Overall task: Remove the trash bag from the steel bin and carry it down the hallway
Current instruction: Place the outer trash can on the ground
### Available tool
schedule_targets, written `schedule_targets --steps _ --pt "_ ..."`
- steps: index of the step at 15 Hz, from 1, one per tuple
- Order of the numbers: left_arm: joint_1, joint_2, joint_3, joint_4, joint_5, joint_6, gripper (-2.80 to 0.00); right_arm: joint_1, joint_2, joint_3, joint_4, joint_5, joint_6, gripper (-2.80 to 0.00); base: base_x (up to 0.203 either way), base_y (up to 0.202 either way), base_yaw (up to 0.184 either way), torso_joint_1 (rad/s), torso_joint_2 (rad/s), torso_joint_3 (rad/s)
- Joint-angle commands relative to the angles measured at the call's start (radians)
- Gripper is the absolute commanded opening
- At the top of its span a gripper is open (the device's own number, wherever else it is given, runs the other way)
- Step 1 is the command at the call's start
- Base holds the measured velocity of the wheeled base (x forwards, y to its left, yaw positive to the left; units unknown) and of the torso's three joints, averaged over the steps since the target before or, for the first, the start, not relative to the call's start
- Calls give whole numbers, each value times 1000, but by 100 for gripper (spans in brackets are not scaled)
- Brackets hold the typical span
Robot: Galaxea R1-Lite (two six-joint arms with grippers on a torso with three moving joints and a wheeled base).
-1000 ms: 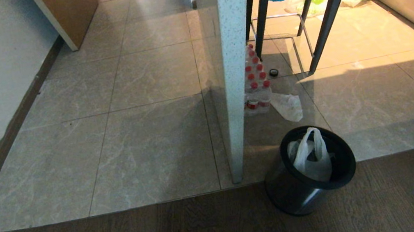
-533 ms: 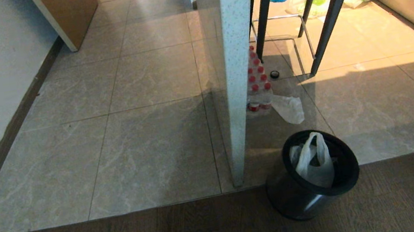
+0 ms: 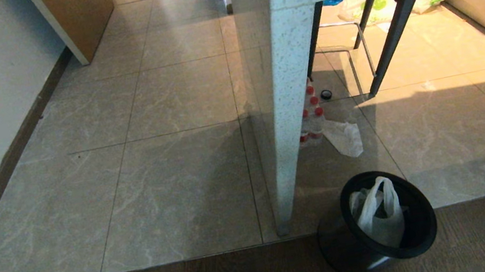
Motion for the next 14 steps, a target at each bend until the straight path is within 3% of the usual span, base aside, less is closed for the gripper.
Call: schedule_targets --steps 1,9,14 --pt "0 0 0 0 2 -3 -280 0 0 40 -2 1 2 -280 0 0 0 0 0 0" --pt "0 0 2 0 2 -11 -280 0 0 40 -3 -1 2 -280 -8 0 0 0 0 0" --pt "0 0 2 0 0 -10 -280 0 0 40 -2 1 0 -280 -160 0 -1 2 1 3"
